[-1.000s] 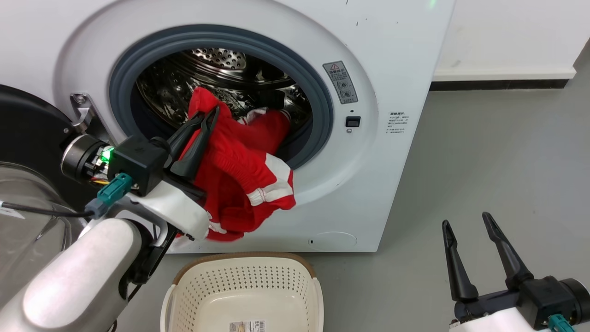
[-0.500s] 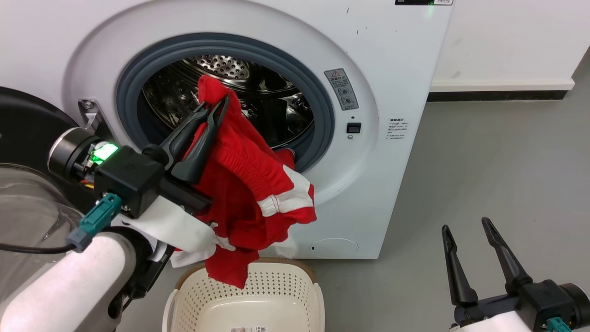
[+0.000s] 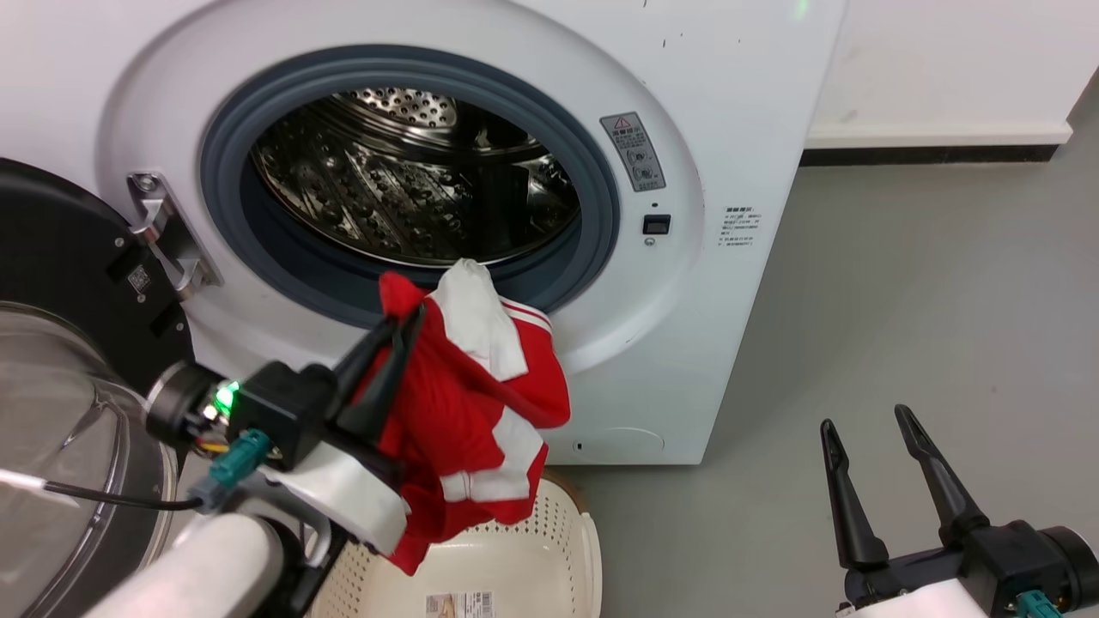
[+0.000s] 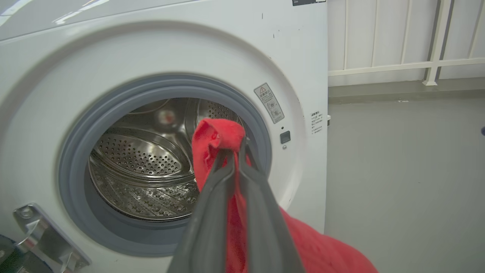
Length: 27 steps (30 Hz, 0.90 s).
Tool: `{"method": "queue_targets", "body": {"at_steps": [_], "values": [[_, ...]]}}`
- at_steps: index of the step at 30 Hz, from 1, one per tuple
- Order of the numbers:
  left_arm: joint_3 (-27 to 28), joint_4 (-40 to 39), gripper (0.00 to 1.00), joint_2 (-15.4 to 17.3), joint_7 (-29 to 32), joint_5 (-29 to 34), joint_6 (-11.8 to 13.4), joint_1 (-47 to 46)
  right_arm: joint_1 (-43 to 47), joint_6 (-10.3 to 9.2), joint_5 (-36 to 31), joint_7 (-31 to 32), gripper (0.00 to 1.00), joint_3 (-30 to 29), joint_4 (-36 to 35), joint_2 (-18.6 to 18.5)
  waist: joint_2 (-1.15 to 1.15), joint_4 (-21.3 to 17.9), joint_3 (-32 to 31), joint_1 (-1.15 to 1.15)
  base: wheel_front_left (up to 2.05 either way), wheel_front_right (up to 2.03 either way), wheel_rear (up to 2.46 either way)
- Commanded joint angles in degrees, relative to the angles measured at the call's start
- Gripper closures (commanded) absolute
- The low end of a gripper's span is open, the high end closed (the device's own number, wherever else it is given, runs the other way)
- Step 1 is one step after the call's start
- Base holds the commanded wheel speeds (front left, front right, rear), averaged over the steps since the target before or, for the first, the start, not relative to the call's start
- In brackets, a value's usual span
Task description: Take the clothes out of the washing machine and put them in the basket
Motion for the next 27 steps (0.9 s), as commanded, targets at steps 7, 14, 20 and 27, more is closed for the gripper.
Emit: {"method": "queue_targets", "body": {"at_steps": [7, 14, 20, 27], "values": [[-3.3, 7.0, 1.0, -2.9, -2.7, -0.8, -1.5, 4.9, -1.8, -0.04, -0.6, -0.1, 0.0, -0.2, -0.6, 0.0, 0.0, -0.6, 3.5, 0.0, 0.0, 0.0, 0.0], [-6.2, 14.0, 1.0, -6.7, -4.8, -2.2, -4.0, 7.5, -3.4, -0.04, -0.9, -0.1, 0.0, -0.5, -1.0, 0.0, 0.0, -1.0, 7.2, 0.0, 0.0, 0.0, 0.0], [-6.4, 22.9, 1.0, -10.0, -6.4, -3.0, -6.4, 5.6, -5.6, -0.04, -1.2, -0.1, 0.0, -0.1, -1.5, 0.0, 0.0, -1.4, 11.6, 0.0, 0.0, 0.0, 0.0], [-5.3, 36.8, 1.0, -14.8, -7.8, -4.3, -10.8, 1.6, -9.7, -0.04, -1.3, -0.1, 0.0, -0.3, -2.8, 0.0, 0.0, -3.1, 19.6, 0.0, 0.0, 0.0, 0.0]]}}
